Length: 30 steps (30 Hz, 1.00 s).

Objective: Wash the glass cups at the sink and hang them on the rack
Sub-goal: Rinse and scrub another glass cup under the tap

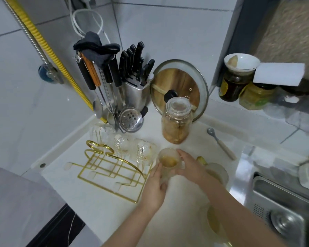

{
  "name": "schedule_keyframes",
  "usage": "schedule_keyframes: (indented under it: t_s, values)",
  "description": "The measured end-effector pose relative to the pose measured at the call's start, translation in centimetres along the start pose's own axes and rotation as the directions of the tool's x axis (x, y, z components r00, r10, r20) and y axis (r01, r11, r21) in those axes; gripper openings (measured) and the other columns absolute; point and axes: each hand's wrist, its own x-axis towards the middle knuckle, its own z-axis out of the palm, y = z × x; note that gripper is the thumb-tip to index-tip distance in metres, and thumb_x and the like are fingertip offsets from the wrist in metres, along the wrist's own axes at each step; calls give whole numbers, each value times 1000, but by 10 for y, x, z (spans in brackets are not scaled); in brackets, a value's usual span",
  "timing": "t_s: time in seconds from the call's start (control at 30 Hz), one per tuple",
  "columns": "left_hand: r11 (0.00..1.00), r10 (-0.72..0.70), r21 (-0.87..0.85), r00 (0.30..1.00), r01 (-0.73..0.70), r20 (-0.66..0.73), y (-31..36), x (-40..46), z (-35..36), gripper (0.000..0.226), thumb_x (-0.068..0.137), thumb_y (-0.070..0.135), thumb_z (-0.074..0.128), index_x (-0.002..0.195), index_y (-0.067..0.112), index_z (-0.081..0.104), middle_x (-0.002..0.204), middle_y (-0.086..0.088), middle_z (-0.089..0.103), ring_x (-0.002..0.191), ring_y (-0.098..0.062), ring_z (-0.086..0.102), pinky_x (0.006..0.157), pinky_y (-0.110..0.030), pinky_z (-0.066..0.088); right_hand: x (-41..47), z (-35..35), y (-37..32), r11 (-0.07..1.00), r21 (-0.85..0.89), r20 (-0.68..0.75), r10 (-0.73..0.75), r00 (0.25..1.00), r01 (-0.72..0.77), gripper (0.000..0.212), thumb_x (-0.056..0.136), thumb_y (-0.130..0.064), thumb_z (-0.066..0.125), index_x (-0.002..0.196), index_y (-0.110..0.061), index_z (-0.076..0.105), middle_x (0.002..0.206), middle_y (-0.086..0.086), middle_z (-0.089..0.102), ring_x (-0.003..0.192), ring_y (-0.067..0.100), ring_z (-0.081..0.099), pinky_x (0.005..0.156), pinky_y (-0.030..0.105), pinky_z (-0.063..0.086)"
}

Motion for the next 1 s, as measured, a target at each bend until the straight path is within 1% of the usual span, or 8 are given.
schedule_keyframes:
  t_s: [0.07, 0.2, 0.33, 0.4, 0.47, 0.63, 0.8, 1.0]
  values:
    - [1000, 13, 19, 1000, -12, -19, -5, -7, -1, 64, 88, 8, 58, 146, 13, 32, 148, -1, 38, 133, -20, 40, 112, -30, 31, -9, 1, -3, 999, -36, 14, 14, 1000, -14, 88, 74, -18, 79, 145, -11, 28, 141, 4, 39, 131, 21, 41, 105, 30, 36]
    - [997, 25, 78, 999, -22, -44, -13, -27, -7, 59, 88, 11, 59, 143, 23, 39, 136, 13, 44, 120, -13, 34, 100, -8, 19, -31, 7, -5, 996, -85, 33, 40, 999, -37, 87, 74, -23, 78, 144, -16, 27, 144, 3, 37, 131, 19, 40, 103, 29, 37]
    - [999, 42, -11, 999, -42, -17, -24, -46, -18, 52, 88, 5, 60, 136, 20, 47, 125, 10, 49, 116, -6, 36, 105, -15, 27, -61, 21, -13, 987, -128, 3, 95, 995, -94, 87, 77, -28, 76, 146, -19, 24, 144, -1, 38, 128, 18, 43, 94, 24, 35]
    - [987, 1, -164, 1000, 0, 8, -31, -52, -24, 50, 87, 5, 63, 133, 20, 48, 120, 8, 53, 111, -6, 49, 102, -22, 40, -74, 35, -15, 991, -81, -25, 108, 994, -110, 86, 75, -26, 78, 144, -15, 28, 143, 2, 39, 127, 18, 44, 97, 23, 36]
    - [969, -60, -238, 998, 67, 36, -39, -57, -30, 48, 86, 9, 66, 128, 23, 49, 108, 6, 56, 99, -6, 56, 88, -13, 45, -90, 48, -16, 991, -32, -49, 131, 990, -132, 84, 76, -24, 78, 143, -13, 29, 139, 2, 42, 125, 17, 44, 99, 23, 37]
    - [986, -74, -134, 985, 95, 155, -60, -70, -41, 9, 86, 21, 68, 92, 21, 61, 85, 6, 63, 76, 0, 56, 66, -6, 40, -133, 85, -7, 960, 215, -97, 204, 974, -180, 73, 80, -11, 71, 139, -18, 29, 127, 3, 49, 115, 19, 51, 71, 10, 46]
    - [986, -9, -158, 957, 57, 290, -67, -86, -52, 12, 90, 18, 63, 80, 22, 59, 77, 6, 59, 71, -4, 52, 64, -7, 40, -163, 123, 3, 925, 367, -217, 192, 957, -103, 81, 74, -6, 78, 135, -26, 30, 133, 0, 44, 123, 14, 44, 76, 0, 41]
    - [967, 42, -255, 965, 26, 258, -57, -102, -52, 15, 85, 13, 68, 85, 26, 59, 89, 4, 61, 82, -12, 58, 68, -8, 41, -201, 134, 1, 859, 512, -357, 221, 908, -8, 74, 75, -13, 79, 125, -42, 34, 129, -18, 42, 119, -11, 38, 86, 22, 53]
